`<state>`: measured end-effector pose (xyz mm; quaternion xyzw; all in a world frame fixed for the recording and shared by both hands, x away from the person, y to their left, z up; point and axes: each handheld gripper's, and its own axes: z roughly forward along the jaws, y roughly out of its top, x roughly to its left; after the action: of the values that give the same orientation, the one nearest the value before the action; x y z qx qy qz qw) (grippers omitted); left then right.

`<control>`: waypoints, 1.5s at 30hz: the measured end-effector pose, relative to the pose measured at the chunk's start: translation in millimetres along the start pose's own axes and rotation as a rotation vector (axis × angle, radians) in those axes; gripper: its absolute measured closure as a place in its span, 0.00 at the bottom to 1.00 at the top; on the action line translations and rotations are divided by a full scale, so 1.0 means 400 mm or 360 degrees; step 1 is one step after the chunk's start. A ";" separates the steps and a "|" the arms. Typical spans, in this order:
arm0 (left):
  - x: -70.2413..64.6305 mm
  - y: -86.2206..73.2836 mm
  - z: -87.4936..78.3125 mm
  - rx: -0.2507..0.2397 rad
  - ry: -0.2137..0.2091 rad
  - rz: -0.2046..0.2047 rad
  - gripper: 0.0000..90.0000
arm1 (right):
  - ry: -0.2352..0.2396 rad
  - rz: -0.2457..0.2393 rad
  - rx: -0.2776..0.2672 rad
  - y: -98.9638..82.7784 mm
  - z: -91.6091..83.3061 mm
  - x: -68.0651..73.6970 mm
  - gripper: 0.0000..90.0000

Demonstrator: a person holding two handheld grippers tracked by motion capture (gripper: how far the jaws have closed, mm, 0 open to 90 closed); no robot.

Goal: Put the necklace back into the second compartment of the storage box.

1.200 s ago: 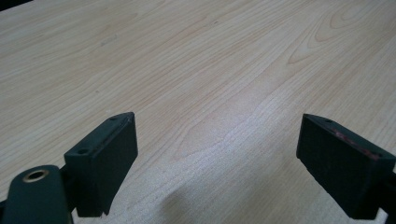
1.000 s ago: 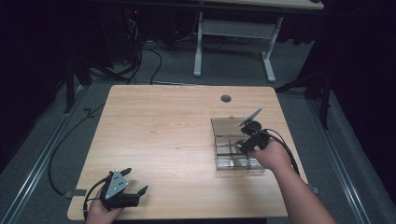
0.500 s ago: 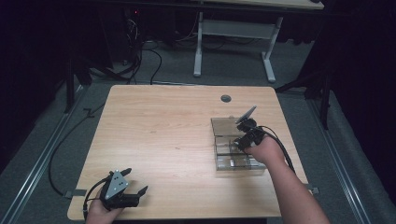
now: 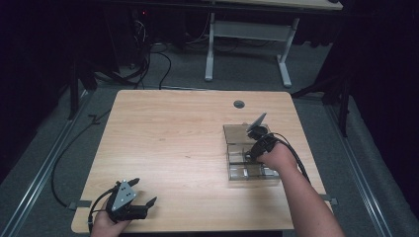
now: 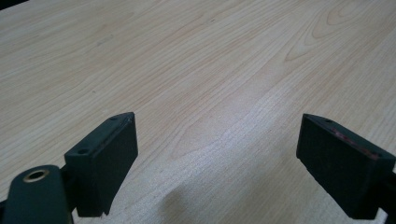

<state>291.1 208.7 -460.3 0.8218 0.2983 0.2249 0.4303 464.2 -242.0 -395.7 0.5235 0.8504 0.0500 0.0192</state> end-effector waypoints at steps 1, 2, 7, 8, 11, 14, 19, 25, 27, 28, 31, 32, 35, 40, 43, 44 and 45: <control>0.000 0.000 0.000 0.0000 0.0000 -0.0001 0.15 | 0.0004 0.0002 0.0002 0.001 0.001 0.002 0.82; 0.000 0.000 0.000 0.0002 0.0000 -0.0001 0.15 | 0.0010 0.0017 0.0004 0.002 0.002 0.005 0.82; 0.000 0.000 0.000 0.0000 0.0001 -0.0002 0.15 | 0.0035 0.0012 0.0004 0.007 0.008 0.003 0.82; 0.000 0.000 0.000 -0.0001 0.0001 -0.0001 0.15 | 0.0035 0.0022 0.0009 0.006 0.011 0.003 0.82; 0.000 -0.001 0.000 -0.0004 0.0001 -0.0003 0.15 | 0.0045 0.0030 -0.0033 0.005 -0.003 0.000 0.72; 0.000 -0.001 -0.001 -0.0002 0.0001 -0.0003 0.15 | 0.0053 0.0047 -0.0065 0.001 -0.019 0.000 0.66; -0.001 0.000 0.001 0.0007 0.0003 0.0003 0.15 | 0.0063 0.0067 -0.0131 -0.026 -0.075 0.004 0.78; -0.002 0.000 0.000 0.0003 0.0008 0.0002 0.15 | 0.0079 0.0063 -0.0102 -0.039 -0.054 0.000 0.95; -0.002 0.000 0.001 0.0011 0.0001 0.0002 0.15 | 0.0060 0.0059 -0.0068 -0.035 -0.031 0.000 0.96; -0.002 0.000 0.001 0.0013 0.0002 0.0005 0.15 | 0.0078 0.0062 -0.0076 -0.031 -0.026 -0.001 0.96; -0.002 0.000 0.000 0.0007 0.0002 0.0005 0.15 | 0.0042 0.0052 -0.0043 -0.019 -0.006 0.003 0.96; 0.000 0.000 0.000 0.0004 0.0001 0.0002 0.15 | 0.0033 0.0050 -0.0027 -0.016 0.001 0.004 0.96; 0.000 -0.001 0.000 -0.0001 -0.0006 -0.0004 0.15 | 0.0032 0.0075 -0.0007 -0.012 0.011 0.002 0.96; -0.001 0.000 0.000 0.0004 -0.0004 0.0000 0.16 | 0.0055 0.0093 -0.0055 -0.020 -0.018 0.002 0.87; -0.001 0.000 0.000 0.0004 -0.0003 0.0001 0.16 | 0.0061 0.0088 -0.0075 -0.029 -0.033 0.006 0.86; -0.001 0.000 0.000 0.0003 -0.0002 0.0001 0.16 | 0.0069 0.0095 -0.0077 -0.034 -0.041 0.008 0.86; -0.001 0.000 0.000 0.0004 0.0000 0.0004 0.16 | 0.0070 0.0092 -0.0086 -0.039 -0.046 0.010 0.86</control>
<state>290.6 208.3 -460.4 0.8226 0.2976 0.2251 0.4291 446.7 -246.6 -378.8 0.5457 0.8335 0.0850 0.0133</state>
